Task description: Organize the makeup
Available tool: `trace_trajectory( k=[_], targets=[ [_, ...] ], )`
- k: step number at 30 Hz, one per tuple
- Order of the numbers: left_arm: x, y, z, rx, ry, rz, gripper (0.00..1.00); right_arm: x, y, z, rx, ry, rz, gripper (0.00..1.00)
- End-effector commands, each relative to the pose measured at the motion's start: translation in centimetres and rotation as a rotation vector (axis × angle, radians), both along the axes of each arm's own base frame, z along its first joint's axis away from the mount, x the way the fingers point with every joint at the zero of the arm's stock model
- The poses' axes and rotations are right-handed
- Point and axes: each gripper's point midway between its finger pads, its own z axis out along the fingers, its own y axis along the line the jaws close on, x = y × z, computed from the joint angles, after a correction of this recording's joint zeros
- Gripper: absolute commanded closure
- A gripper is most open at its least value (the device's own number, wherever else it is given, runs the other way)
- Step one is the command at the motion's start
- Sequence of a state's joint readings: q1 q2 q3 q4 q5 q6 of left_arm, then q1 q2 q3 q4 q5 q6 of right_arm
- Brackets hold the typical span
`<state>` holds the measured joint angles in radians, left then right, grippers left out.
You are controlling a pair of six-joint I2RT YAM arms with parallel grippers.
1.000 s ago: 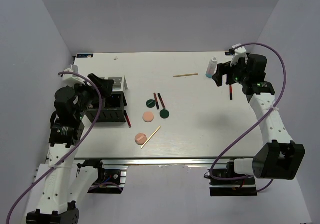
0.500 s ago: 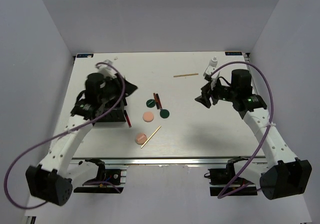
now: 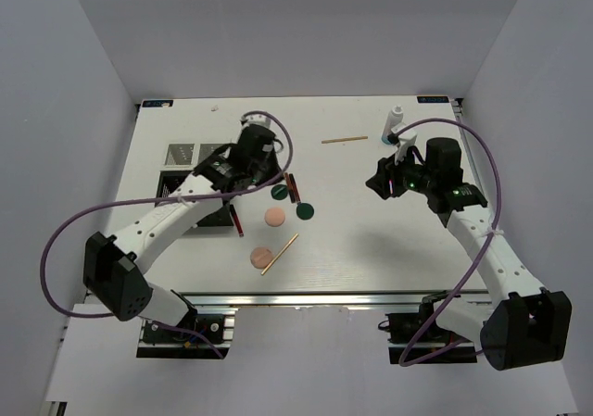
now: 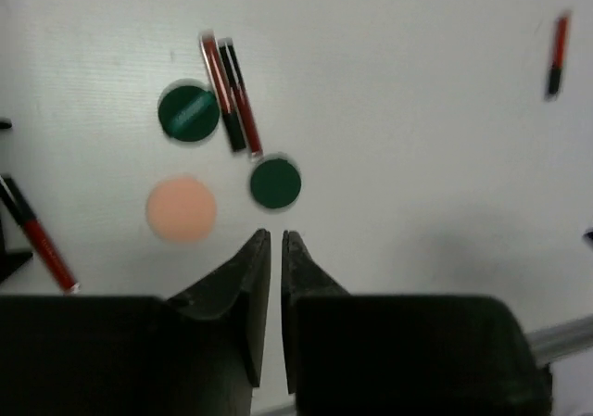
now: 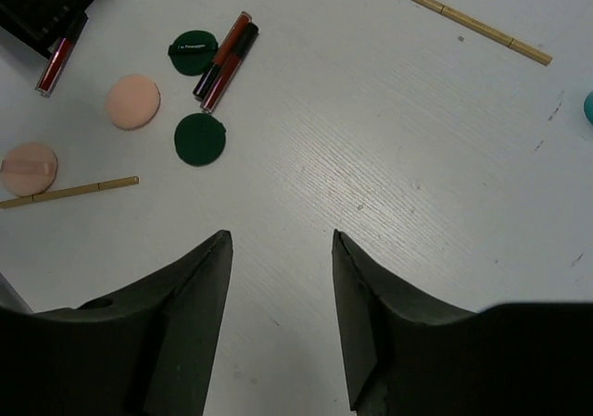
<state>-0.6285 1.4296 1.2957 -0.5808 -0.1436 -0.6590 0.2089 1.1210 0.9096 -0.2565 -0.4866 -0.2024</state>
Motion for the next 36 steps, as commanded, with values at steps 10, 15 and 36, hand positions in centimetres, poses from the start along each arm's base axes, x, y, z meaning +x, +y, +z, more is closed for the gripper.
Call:
trace_trajectory(
  k=[10,15,36],
  targets=[
    [-7.8,7.8,-10.2,0.576,0.04,0.248,0.37,0.5,-0.1,-2.6,0.033,0.083,-0.049,0.45],
    [-7.3,8.3,-12.1,0.623,0.019,0.276,0.34,0.8,0.1,-3.4,0.031,0.119,-0.044,0.44],
    [-4.1,9.7,-19.3,0.58,0.102,0.295,0.43,2.4,-0.1,-2.7,0.003,0.123,-0.051,0.43]
  ],
)
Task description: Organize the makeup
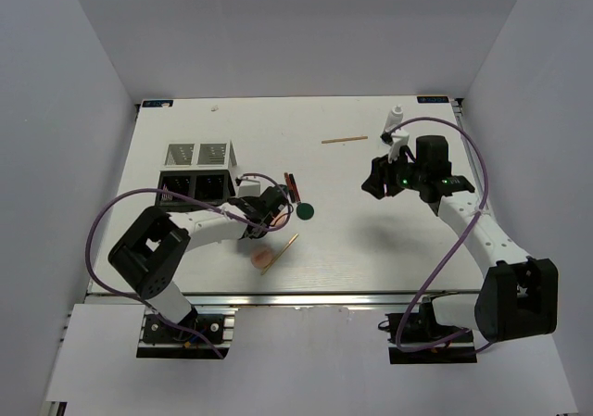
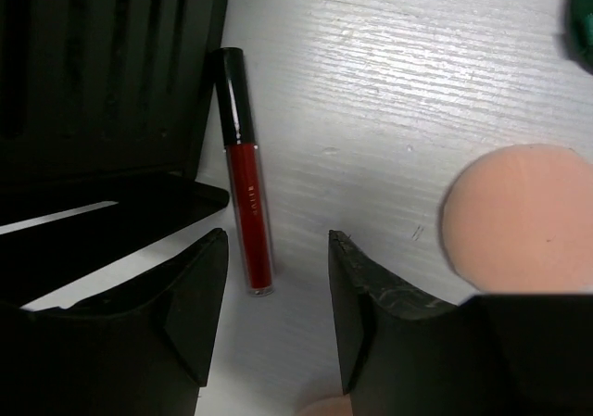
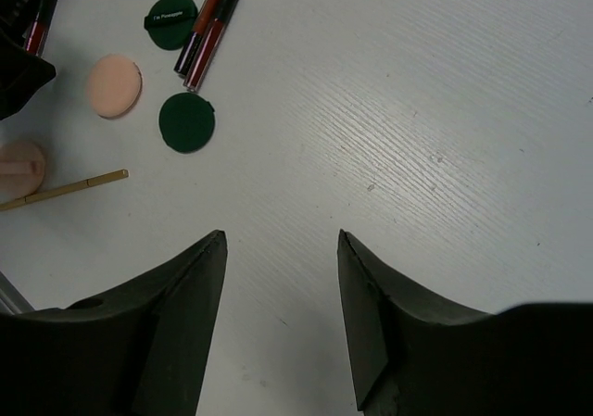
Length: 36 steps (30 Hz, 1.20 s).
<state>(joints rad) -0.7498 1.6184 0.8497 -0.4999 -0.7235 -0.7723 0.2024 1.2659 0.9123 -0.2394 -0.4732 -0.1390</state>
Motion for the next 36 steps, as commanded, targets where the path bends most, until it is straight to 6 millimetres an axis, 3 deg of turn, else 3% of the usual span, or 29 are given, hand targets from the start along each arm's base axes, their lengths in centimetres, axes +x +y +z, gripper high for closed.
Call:
trace_trajectory(
  k=[1,14,22,24,27,31,36],
  targets=[
    [0.7,-1.0,-0.3,-0.051,-0.009,-0.015,0.44,1.1,-0.2,1.6,-0.003,-0.04,-0.005,0.43],
    [-1.4,-0.7,-3.8,-0.1,0.084,-0.029,0.57,1.9,-1.3,2.0,-0.004,-0.051,-0.036,0.42],
    [-1.7,-2.8,-4.3,-0.188,0.119,-0.117,0.87,2.2,-1.6,2.5,0.001,-0.06,-0.042,0.42],
    [-1.2,-3.7,-3.1,-0.228,0.093,-0.131,0.93,2.2,-1.5,2.5,0.003,-0.059,-0.04,0.42],
    [0.2,-5.4,0.5,-0.311,0.019,-0.159,1.0,2.2,-1.5,2.7,0.01,-0.061,-0.042,0.42],
    [2.1,-8.0,6.7,-0.425,-0.086,-0.208,1.0,2.1,-1.5,2.8,0.023,-0.059,-0.045,0.42],
    [2.8,-8.9,11.6,-0.493,-0.154,-0.219,1.0,2.0,-1.4,2.8,0.03,-0.058,-0.045,0.42]
  ],
)
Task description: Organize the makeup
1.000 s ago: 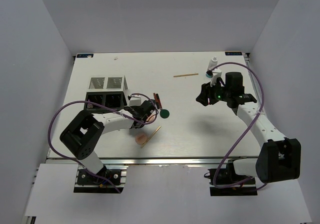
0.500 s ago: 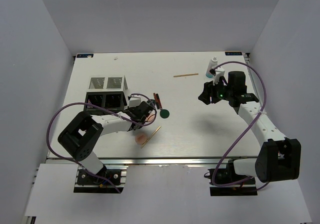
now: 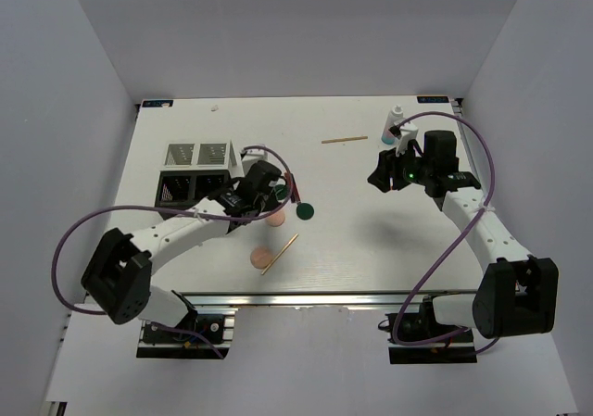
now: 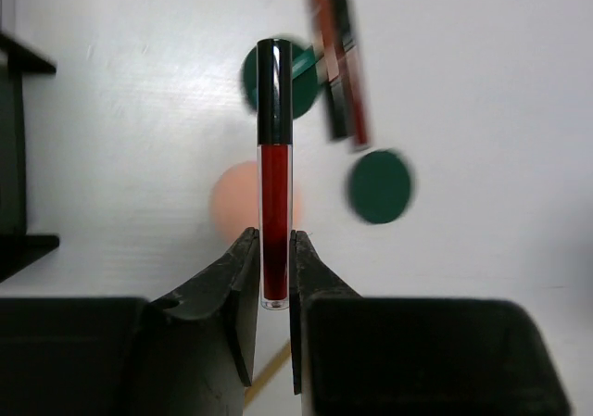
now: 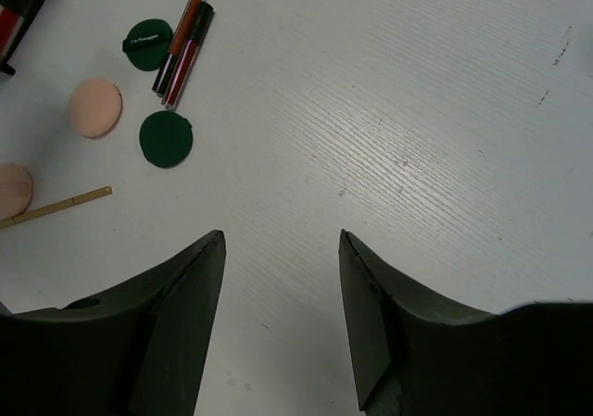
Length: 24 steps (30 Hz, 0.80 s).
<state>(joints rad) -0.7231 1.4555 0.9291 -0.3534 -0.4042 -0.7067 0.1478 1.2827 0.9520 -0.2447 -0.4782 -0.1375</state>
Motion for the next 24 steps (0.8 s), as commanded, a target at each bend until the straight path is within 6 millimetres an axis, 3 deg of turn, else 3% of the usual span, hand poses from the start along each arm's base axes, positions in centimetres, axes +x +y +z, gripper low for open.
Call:
trace_trajectory(
  k=[1,7,9,14,16,19,24],
  targets=[
    [0.1,-0.9,5.3,-0.098,-0.073,-0.02,1.0,0.5,0.2,1.8,0.023,-0.043,0.005,0.42],
    [0.0,0.9,9.7,-0.118,-0.157,0.051,1.0,0.3,0.0,1.7,0.025,-0.046,0.001,0.42],
    [0.1,2.6,11.2,-0.111,-0.197,0.105,1.0,0.3,0.0,1.7,0.026,-0.048,-0.002,0.42],
    [0.3,8.1,12.0,-0.123,-0.201,0.229,1.0,0.1,0.2,1.6,0.037,-0.04,0.003,0.42],
    [0.1,9.3,13.3,-0.138,-0.213,0.254,1.0,0.1,0.2,1.5,0.036,-0.041,0.004,0.42],
    [-0.4,10.1,13.5,-0.166,-0.184,0.284,1.0,0.2,0.2,1.4,0.043,-0.035,0.002,0.42],
    [-2.7,8.3,14.0,-0.421,-0.03,0.335,1.0,0.1,0.3,1.6,0.048,-0.036,0.001,0.42]
  ],
)
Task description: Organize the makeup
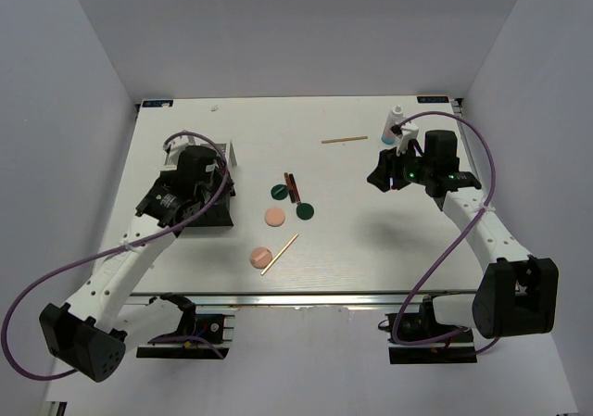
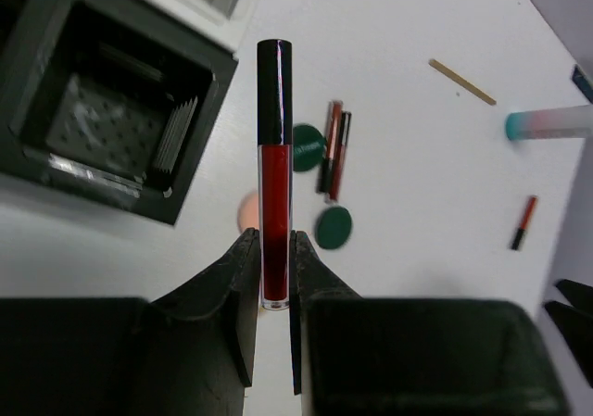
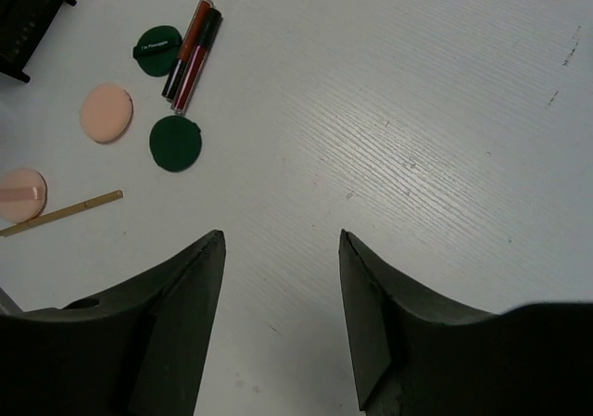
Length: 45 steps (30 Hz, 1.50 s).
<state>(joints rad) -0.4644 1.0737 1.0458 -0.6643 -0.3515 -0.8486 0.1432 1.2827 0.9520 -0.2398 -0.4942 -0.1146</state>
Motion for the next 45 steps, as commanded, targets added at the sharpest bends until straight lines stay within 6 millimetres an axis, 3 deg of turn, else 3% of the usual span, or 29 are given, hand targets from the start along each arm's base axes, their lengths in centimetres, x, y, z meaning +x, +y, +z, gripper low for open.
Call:
trace_trajectory(
  k=[1,5,8,11,14,18,24,28,33,45],
  targets=[
    [-2.4,-1.6,2.1,-0.292,0.079,0.071,1.0,0.2,0.1,1.4,0.026,-0.048,0.002,0.42],
    [-3.8,-0.9,3.2,-0.509,0.115,0.263,1.0,0.1,0.3,1.3,0.042,-0.039,0.0,0.42],
    [-4.3,1.1,3.0,-0.602,0.125,0.447,1.0,-0.1,0.4,1.1,0.051,-0.03,0.002,0.42],
    [-4.2,1.6,2.0,-0.694,0.153,0.55,1.0,-0.4,0.4,0.9,0.052,-0.028,0.003,0.42],
    [-3.4,1.2,0.2,-0.778,0.22,0.586,1.0,-0.6,0.5,0.8,0.055,-0.024,0.01,0.42],
    [-1.3,0.8,-0.6,-0.865,0.263,0.576,1.0,-1.0,0.5,0.9,0.063,-0.024,0.01,0.42],
    [2.1,4.3,2.8,-0.949,0.166,0.63,1.0,-1.6,0.4,0.4,0.064,-0.019,0.003,0.42],
    [3.7,6.6,3.5,-1.042,0.14,0.686,1.0,-1.8,0.4,0.3,0.066,-0.017,0.001,0.42],
    [3.3,7.7,1.5,-1.102,0.206,0.755,1.0,-1.6,0.1,0.2,0.057,-0.023,-0.01,0.42],
    [0.6,10.8,-1.9,-1.145,0.161,1.019,1.0,-0.7,0.5,0.4,0.067,-0.016,0.0,0.42]
  ],
)
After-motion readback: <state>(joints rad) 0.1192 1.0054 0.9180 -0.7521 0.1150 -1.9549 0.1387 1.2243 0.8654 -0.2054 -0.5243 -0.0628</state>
